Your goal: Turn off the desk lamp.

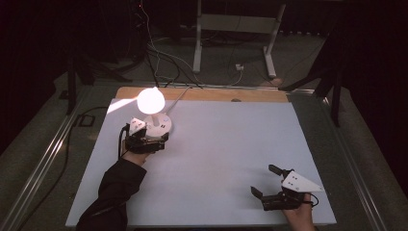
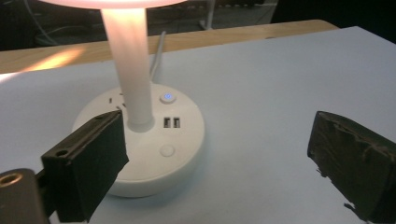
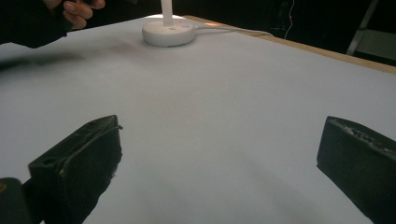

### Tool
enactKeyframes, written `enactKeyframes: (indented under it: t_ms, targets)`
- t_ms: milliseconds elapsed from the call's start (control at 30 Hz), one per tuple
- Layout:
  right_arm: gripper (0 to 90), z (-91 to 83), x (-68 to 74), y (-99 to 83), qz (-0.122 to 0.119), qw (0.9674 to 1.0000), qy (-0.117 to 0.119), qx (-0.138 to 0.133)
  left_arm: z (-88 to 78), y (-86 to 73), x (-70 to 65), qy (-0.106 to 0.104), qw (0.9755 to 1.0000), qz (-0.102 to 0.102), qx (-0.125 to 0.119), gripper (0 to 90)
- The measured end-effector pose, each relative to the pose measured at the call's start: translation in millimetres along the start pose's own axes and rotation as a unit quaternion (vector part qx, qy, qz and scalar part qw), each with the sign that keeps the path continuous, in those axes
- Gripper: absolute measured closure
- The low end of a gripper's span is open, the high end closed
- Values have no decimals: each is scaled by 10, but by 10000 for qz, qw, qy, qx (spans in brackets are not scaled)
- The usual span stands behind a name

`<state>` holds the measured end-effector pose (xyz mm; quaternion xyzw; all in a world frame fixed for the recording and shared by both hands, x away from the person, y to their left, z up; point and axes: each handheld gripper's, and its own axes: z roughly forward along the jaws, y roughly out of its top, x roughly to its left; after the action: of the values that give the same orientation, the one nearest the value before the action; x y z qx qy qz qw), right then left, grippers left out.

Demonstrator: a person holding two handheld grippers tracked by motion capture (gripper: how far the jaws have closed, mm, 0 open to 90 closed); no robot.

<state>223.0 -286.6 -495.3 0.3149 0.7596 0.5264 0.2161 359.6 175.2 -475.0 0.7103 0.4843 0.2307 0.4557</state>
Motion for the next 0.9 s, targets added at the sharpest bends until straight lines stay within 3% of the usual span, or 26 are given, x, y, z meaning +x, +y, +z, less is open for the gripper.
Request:
enactKeyframes:
  t_ms: [300,367,567,633,900]
  targets:
    - [0,4,-1,-3,14,10000,1,18,110,12,23,183,9998,36,4,250]
    - [0,3,-4,-4,25,10000,0,18,130,9,20,214,9998,57,-4,353]
    - [0,7,-3,-6,26,10000,9,29,196,-7,24,311,9994,154,66,541]
    - [0,6,-4,-6,31,10000,12,28,217,-17,28,316,9993,192,78,556]
    - [0,0,-5,-7,52,10000,52,21,287,-42,91,370,9990,154,190,775]
